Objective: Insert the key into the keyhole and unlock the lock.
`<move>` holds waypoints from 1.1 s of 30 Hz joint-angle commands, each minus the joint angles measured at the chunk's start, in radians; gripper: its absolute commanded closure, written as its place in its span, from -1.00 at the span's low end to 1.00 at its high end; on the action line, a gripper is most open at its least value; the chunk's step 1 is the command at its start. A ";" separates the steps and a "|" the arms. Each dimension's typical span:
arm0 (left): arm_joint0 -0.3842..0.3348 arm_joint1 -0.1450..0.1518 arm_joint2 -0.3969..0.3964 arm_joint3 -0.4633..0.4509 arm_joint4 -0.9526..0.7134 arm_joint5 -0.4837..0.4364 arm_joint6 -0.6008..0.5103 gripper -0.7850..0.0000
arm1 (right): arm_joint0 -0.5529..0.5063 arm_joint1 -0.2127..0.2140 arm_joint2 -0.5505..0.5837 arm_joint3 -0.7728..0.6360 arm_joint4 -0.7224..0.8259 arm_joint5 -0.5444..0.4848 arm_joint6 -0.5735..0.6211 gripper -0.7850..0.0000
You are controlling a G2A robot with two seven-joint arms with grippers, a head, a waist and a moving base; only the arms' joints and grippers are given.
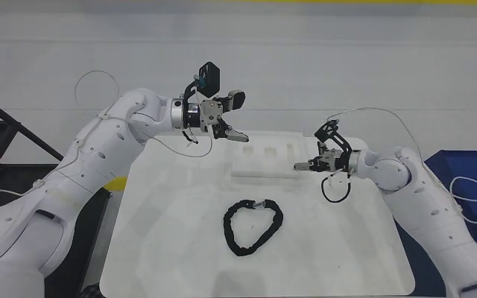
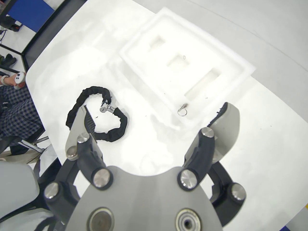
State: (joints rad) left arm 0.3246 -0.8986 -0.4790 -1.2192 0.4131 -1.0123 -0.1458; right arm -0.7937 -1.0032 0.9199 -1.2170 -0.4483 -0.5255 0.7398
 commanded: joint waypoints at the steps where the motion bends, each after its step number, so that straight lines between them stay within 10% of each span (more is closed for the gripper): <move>1: 0.000 0.000 0.000 0.000 0.000 0.000 0.000 -1.00 | 0.023 -0.019 -0.038 0.039 0.009 0.063 -0.011 -1.00; 11: 0.000 0.000 0.000 0.000 0.000 0.000 0.000 -1.00 | 0.115 -0.128 -0.220 0.204 0.039 0.354 0.036 -1.00; 33: 0.000 0.000 0.000 0.000 0.000 0.000 0.000 -1.00 | 0.170 -0.190 -0.286 0.323 0.079 0.329 0.064 -1.00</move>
State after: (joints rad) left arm 0.3246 -0.8986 -0.4790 -1.2192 0.4131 -1.0123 -0.1458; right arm -0.6232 -1.1935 0.6335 -0.8943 -0.3698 -0.1962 0.8036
